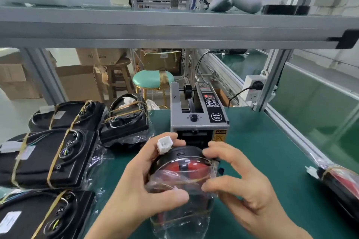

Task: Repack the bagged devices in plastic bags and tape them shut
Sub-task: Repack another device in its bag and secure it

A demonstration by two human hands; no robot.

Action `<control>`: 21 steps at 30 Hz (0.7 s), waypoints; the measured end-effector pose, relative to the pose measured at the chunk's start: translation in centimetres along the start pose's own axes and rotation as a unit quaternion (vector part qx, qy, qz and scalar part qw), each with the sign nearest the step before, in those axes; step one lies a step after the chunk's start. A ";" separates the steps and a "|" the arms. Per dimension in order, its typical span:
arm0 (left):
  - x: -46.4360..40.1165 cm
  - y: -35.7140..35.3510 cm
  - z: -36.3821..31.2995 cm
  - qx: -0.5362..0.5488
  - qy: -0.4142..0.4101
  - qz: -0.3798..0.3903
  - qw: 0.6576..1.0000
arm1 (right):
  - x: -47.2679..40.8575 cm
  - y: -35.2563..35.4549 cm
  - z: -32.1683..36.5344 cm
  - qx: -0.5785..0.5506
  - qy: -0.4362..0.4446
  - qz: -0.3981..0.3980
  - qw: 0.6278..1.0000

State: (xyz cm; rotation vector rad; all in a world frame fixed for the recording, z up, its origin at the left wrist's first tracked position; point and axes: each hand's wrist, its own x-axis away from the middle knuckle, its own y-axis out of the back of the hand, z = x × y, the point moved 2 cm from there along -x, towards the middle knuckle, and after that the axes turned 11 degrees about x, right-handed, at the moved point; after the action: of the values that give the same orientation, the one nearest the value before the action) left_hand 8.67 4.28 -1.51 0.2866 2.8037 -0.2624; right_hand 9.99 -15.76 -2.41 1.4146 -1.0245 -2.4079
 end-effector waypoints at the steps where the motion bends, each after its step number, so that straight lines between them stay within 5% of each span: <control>1: -0.1 0.2 0.2 0.019 0.009 -0.009 1.000 | 0.1 -0.1 0.0 0.002 0.001 0.002 1.000; 8: 0.6 -0.5 0.1 0.015 0.030 -0.079 0.996 | 1.0 -1.1 0.3 -0.030 -0.054 -0.021 0.998; 12: 1.6 0.0 -0.2 0.030 0.030 -0.140 0.989 | 0.8 -1.7 1.4 -0.150 -0.115 0.004 0.982; 16: 3.5 1.0 -0.8 -0.001 0.029 -0.181 0.983 | 0.2 -2.7 0.6 -0.272 -0.323 -0.050 0.905; 21: 4.4 1.5 -0.5 0.002 0.017 -0.190 0.982 | -0.5 -4.8 -2.2 -0.194 -0.548 -0.096 0.808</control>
State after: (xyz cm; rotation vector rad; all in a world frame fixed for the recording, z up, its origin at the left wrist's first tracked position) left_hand 4.72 6.56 -2.66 -0.2504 2.8740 -0.3509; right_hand 12.97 -12.99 -5.75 -0.1451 -0.4073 -3.3257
